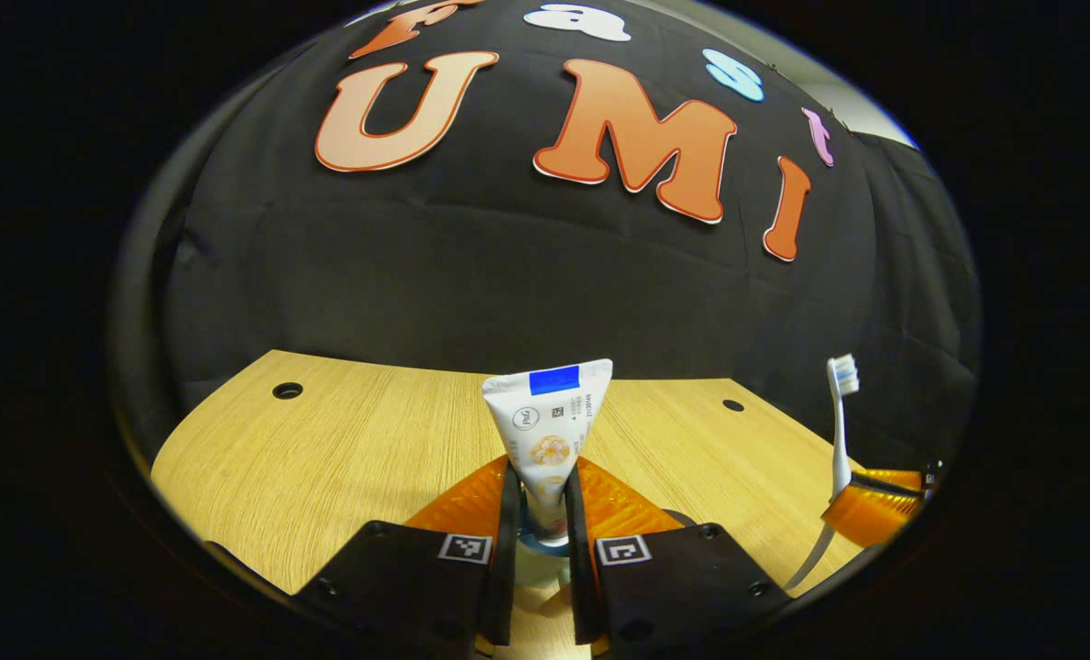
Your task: Put the toothbrush and toothpaste on the desktop into the cup, then pick up the cup and place it on the coaster on the desktop.
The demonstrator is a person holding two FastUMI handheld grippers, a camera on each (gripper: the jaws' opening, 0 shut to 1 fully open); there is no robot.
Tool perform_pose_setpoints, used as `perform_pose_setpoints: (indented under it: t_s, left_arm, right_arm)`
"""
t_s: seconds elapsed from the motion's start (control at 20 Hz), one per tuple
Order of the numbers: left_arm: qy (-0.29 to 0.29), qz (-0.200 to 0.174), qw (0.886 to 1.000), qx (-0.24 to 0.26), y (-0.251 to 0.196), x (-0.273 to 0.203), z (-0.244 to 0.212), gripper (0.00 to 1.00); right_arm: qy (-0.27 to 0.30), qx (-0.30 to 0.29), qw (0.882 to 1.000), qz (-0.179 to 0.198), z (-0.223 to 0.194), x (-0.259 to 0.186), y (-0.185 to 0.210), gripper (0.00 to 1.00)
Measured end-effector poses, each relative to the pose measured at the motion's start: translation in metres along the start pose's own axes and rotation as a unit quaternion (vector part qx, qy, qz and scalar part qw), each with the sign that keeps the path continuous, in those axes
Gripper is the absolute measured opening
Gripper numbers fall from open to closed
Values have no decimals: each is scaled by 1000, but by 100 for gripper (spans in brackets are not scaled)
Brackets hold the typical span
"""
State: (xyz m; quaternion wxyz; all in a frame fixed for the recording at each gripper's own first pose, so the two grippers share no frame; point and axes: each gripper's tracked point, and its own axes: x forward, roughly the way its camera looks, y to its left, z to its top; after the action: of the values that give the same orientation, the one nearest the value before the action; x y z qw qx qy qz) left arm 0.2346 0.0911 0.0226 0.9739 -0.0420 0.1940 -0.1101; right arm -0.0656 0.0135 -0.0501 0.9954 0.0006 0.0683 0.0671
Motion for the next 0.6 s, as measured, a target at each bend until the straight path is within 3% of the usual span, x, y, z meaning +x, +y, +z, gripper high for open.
perform_pose_setpoints:
  t_s: [0.4, 0.55, 0.6]
  left_arm:
    - [23, -17, 999, 24, -4, 9, -26, 28]
    - [18, -14, 999, 36, -3, 6, -25, 31]
    - [19, -17, 999, 39, -4, 6, -26, 36]
  right_arm:
    - [-15, 23, 1000, 4, 29, 28, 12, 6]
    - [-23, 23, 999, 4, 31, 32, 12, 6]
    - [-27, 28, 999, 8, 33, 34, 14, 6]
